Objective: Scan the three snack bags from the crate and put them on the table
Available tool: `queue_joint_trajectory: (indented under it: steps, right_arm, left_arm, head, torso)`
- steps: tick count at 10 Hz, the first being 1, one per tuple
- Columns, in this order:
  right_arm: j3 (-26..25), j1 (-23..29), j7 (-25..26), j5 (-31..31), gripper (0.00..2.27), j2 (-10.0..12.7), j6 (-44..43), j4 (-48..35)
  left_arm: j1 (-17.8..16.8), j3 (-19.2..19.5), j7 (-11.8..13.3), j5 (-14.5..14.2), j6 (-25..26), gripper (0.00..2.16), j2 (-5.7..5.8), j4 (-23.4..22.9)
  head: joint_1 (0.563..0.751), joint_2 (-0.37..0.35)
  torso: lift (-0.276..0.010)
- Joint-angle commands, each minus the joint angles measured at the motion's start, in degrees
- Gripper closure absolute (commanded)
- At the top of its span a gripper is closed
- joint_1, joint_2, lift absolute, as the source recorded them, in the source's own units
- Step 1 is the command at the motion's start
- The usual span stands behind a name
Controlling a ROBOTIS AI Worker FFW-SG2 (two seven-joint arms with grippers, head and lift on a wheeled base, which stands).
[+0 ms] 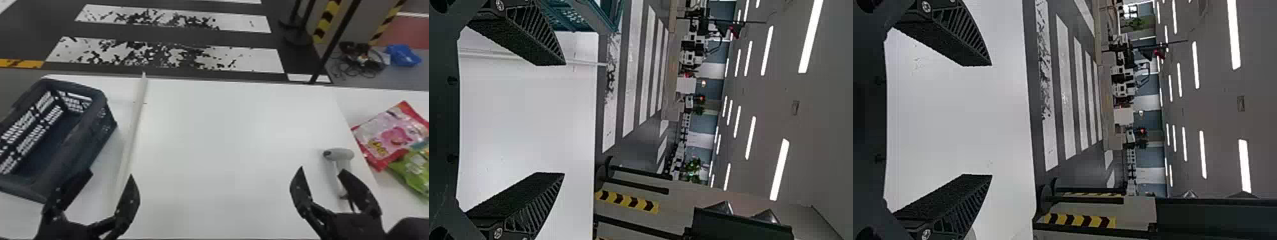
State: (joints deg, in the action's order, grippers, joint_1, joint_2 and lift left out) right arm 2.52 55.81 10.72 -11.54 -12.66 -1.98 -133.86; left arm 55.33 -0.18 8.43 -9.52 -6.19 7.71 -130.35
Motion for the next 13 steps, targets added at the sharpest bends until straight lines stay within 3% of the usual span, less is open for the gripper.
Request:
queue_joint_trajectory:
  steps: [1, 13]
  right_arm:
    - [-0.1, 0.0, 0.0, -0.2, 0.08, 0.2, 0.0, 0.0]
    - [-1.7, 0.3, 0.0, -2.5, 0.08, -0.1, -1.2, 0.0]
  left_arm:
    - [-0.1, 0.1, 0.0, -0.1, 0.0, 0.08, 0.02, 0.1]
    - [-0.1, -0.1, 0.4, -0.1, 0.0, 0.08, -0.59, 0.3]
  head:
    - [0.695, -0.082]
    - [0.695, -0.110]
  torso:
    - [-0.094]
    - [-0.094]
